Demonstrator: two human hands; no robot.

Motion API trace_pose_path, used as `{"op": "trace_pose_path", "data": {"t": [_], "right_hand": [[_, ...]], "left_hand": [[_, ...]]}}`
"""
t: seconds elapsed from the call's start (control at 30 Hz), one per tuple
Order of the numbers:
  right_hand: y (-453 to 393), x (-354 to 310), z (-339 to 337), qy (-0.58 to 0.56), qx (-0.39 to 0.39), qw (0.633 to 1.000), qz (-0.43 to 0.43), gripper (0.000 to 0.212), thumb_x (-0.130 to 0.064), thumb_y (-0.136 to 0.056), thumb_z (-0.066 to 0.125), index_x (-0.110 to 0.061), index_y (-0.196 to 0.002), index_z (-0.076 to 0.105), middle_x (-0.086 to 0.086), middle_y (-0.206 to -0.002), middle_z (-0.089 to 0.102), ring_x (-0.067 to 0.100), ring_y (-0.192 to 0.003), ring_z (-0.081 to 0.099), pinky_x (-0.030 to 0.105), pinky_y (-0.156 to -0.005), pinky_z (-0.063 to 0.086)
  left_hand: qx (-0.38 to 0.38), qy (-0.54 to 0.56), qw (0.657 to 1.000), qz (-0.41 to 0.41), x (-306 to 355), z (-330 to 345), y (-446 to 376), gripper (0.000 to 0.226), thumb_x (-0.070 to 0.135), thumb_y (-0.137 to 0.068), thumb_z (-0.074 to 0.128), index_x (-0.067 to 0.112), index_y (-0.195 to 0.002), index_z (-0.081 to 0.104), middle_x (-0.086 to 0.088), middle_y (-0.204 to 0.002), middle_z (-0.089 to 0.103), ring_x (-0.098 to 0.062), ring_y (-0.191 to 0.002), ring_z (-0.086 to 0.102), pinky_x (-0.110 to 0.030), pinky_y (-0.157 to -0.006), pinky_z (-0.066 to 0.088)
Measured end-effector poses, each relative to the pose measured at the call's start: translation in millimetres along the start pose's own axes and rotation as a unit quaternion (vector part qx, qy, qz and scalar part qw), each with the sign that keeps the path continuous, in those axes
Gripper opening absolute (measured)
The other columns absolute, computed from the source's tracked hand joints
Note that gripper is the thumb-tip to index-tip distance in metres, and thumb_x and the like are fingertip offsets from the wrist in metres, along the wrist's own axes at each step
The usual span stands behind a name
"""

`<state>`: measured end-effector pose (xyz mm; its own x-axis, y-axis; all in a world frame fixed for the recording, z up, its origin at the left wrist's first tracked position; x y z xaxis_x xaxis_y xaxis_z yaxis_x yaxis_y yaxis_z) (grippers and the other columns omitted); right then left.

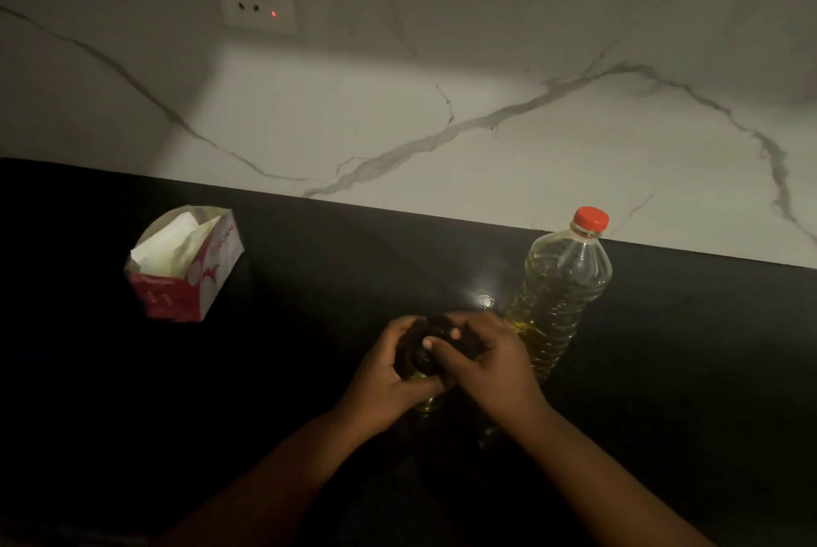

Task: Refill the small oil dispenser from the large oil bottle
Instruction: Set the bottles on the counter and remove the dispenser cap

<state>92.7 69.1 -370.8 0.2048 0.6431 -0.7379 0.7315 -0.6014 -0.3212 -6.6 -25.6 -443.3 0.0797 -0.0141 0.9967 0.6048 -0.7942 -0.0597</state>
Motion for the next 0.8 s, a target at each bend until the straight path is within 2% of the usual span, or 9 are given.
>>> {"op": "trace_pose_path", "data": {"t": [0.13, 0.23, 0.33, 0.4, 0.47, 0.53, 0.6, 0.73, 0.8], "right_hand": [[0.8, -1.7, -2.4, -0.045, 0.001, 0.999, 0.024, 0.028, -0.049, -0.072, 0.068, -0.032, -0.094, 0.069, -0.009, -0.090, 0.064, 0.009, -0.089, 0.060, 0.033, -0.078, 0.051], [1.1, -6.4, -9.5, -0.140, 0.017, 0.988, 0.063, 0.019, -0.026, -0.077, 0.076, -0.021, -0.095, 0.070, 0.001, -0.091, 0.068, 0.014, -0.085, 0.067, 0.029, -0.075, 0.054], [5.6, -13.5, -19.7, -0.259, -0.001, 0.957, 0.134, 0.014, -0.015, -0.082, 0.069, -0.006, -0.093, 0.068, 0.012, -0.089, 0.072, 0.025, -0.084, 0.070, 0.031, -0.073, 0.057], [13.2, -7.2, -21.8, -0.368, -0.014, 0.901, 0.229, 0.016, -0.016, -0.085, 0.064, -0.004, -0.096, 0.065, 0.013, -0.094, 0.071, 0.028, -0.087, 0.069, 0.031, -0.073, 0.055], [23.8, 6.5, -18.7, -0.482, -0.011, 0.807, 0.340, 0.023, -0.020, -0.084, 0.062, -0.009, -0.104, 0.063, 0.013, -0.102, 0.069, 0.029, -0.093, 0.067, 0.034, -0.079, 0.053], [35.7, 18.4, -16.9, -0.538, -0.004, 0.729, 0.423, 0.027, -0.024, -0.085, 0.061, -0.011, -0.108, 0.061, 0.015, -0.097, 0.069, 0.028, -0.086, 0.067, 0.035, -0.079, 0.053], [45.6, 29.0, -18.9, -0.553, 0.002, 0.687, 0.471, 0.027, -0.026, -0.087, 0.057, -0.005, -0.103, 0.062, 0.019, -0.086, 0.069, 0.028, -0.081, 0.066, 0.035, -0.080, 0.053], [58.5, 43.4, -30.7, -0.540, 0.003, 0.674, 0.504, 0.020, -0.021, -0.086, 0.056, -0.003, -0.094, 0.060, 0.018, -0.089, 0.064, 0.026, -0.073, 0.060, 0.033, -0.069, 0.056], [63.4, 57.6, -41.3, -0.473, -0.007, 0.712, 0.518, 0.017, -0.020, -0.087, 0.055, -0.008, -0.099, 0.058, 0.016, -0.095, 0.058, 0.024, -0.072, 0.056, 0.033, -0.065, 0.053]], "left_hand": [[-0.007, -0.005, 1.000, 0.008, 3.8, -0.6, -1.8, 0.065, 0.027, -0.057, 0.084, 0.028, -0.114, 0.053, 0.010, -0.111, 0.065, 0.009, -0.101, 0.062, -0.010, -0.085, 0.046], [-0.014, -0.008, 1.000, 0.004, 1.0, -1.0, -2.2, 0.063, 0.018, -0.064, 0.086, 0.027, -0.118, 0.054, 0.012, -0.112, 0.067, 0.006, -0.104, 0.062, -0.012, -0.085, 0.047], [-0.014, -0.030, 0.999, 0.009, -0.8, -2.7, -1.6, 0.069, 0.025, -0.064, 0.088, 0.032, -0.122, 0.052, 0.014, -0.121, 0.062, 0.006, -0.113, 0.057, -0.009, -0.089, 0.044], [-0.006, -0.042, 0.999, 0.009, -1.0, -4.2, -1.4, 0.077, 0.023, -0.064, 0.090, 0.040, -0.125, 0.047, 0.017, -0.131, 0.053, 0.008, -0.121, 0.050, -0.004, -0.090, 0.040], [0.010, -0.054, 0.998, 0.017, 0.9, -5.5, -1.2, 0.083, 0.023, -0.064, 0.090, 0.047, -0.126, 0.042, 0.021, -0.134, 0.047, 0.011, -0.124, 0.043, 0.001, -0.088, 0.037], [0.021, -0.066, 0.997, 0.025, 2.5, -5.4, -1.8, 0.087, 0.025, -0.063, 0.091, 0.052, -0.127, 0.038, 0.023, -0.135, 0.044, 0.012, -0.125, 0.042, -0.001, -0.088, 0.036], [0.018, -0.074, 0.997, 0.027, 3.0, -2.1, -3.6, 0.088, 0.026, -0.063, 0.091, 0.055, -0.126, 0.036, 0.022, -0.134, 0.045, 0.012, -0.123, 0.044, -0.005, -0.089, 0.039], [0.015, -0.076, 0.997, 0.007, -1.9, 8.7, -6.3, 0.085, 0.019, -0.065, 0.089, 0.054, -0.124, 0.037, 0.014, -0.125, 0.053, -0.001, -0.113, 0.057, -0.012, -0.086, 0.047], [0.027, -0.074, 0.997, 0.004, -5.0, 13.6, -7.5, 0.084, 0.016, -0.065, 0.089, 0.049, -0.125, 0.041, 0.010, -0.120, 0.058, -0.002, -0.108, 0.060, -0.010, -0.081, 0.048]]}}
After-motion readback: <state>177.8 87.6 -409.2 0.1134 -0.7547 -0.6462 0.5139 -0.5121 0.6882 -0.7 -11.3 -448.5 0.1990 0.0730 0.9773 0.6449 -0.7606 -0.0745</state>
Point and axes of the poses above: each hand's wrist, its own y-axis away from the middle knuckle, its own z-axis out of the palm, x = y × z, the point moved 6 cm from there along -y, towards the middle knuckle
